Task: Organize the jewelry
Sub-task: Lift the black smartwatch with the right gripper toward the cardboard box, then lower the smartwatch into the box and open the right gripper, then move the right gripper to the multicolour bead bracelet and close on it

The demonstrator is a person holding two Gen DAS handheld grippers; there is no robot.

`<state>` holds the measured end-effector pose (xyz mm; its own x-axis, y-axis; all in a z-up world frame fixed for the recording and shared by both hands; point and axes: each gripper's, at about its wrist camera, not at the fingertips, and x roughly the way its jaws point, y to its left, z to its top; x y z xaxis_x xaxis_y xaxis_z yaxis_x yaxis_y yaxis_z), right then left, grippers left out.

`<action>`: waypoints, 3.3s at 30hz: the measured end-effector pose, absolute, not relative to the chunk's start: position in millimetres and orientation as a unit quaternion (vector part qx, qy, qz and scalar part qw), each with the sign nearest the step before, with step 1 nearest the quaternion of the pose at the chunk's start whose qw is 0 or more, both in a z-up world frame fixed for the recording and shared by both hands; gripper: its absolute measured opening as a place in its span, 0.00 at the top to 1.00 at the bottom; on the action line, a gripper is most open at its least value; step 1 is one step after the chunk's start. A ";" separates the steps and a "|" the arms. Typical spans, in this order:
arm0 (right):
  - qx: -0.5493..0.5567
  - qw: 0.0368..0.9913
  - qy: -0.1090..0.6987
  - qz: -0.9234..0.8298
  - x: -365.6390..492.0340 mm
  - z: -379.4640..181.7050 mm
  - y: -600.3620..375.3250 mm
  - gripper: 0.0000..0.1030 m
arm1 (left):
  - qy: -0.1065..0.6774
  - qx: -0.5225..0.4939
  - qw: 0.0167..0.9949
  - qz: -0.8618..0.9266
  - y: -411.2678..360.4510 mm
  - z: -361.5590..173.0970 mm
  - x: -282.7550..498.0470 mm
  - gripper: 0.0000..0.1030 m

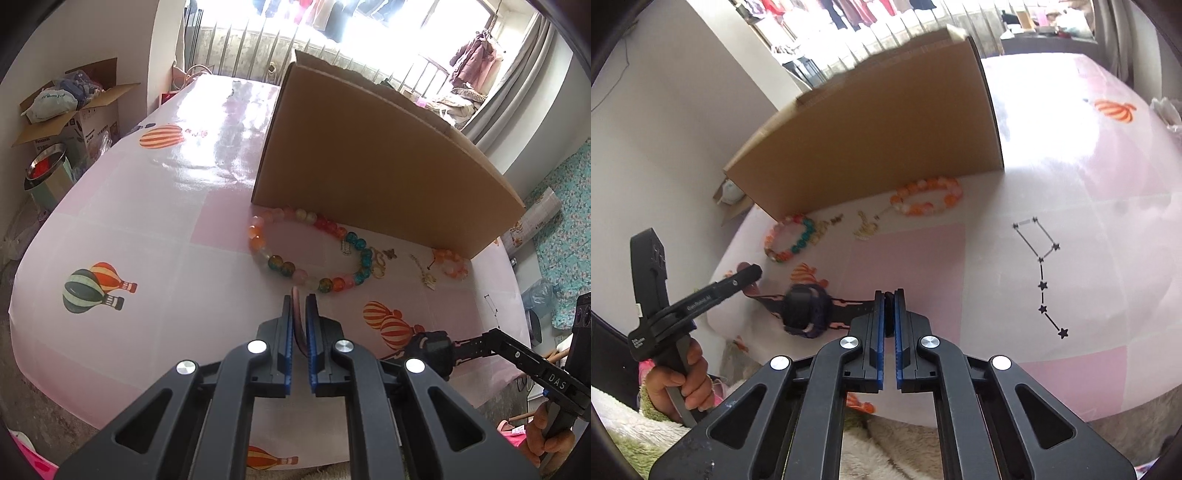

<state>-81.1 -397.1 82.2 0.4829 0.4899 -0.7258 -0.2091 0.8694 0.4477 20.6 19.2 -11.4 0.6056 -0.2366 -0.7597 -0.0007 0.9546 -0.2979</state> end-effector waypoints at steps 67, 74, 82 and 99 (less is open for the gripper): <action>0.187 0.813 0.499 0.236 -13.2 95.0 -321.3 0.76 | 0.448 -0.060 0.891 -0.027 43.0 -12.3 73.9 0.53; 0.170 0.809 0.514 0.228 -12.9 80.0 -309.7 0.76 | 0.444 0.026 0.895 -0.021 18.1 -21.2 91.9 0.69; 0.173 0.812 0.510 0.225 -17.0 79.4 -316.9 0.80 | 0.427 0.025 0.901 -0.072 -1.5 -13.4 76.2 0.92; 0.140 0.805 0.511 0.268 -8.5 74.4 -282.9 0.78 | 0.449 -0.052 0.887 -0.096 7.0 -15.3 34.1 0.92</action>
<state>-8.5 -282.9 74.4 0.3345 0.5750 -0.7466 -0.2886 0.8167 0.4997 34.1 7.0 -15.3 0.5781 -0.2170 -0.7866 0.1235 0.9761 -0.1786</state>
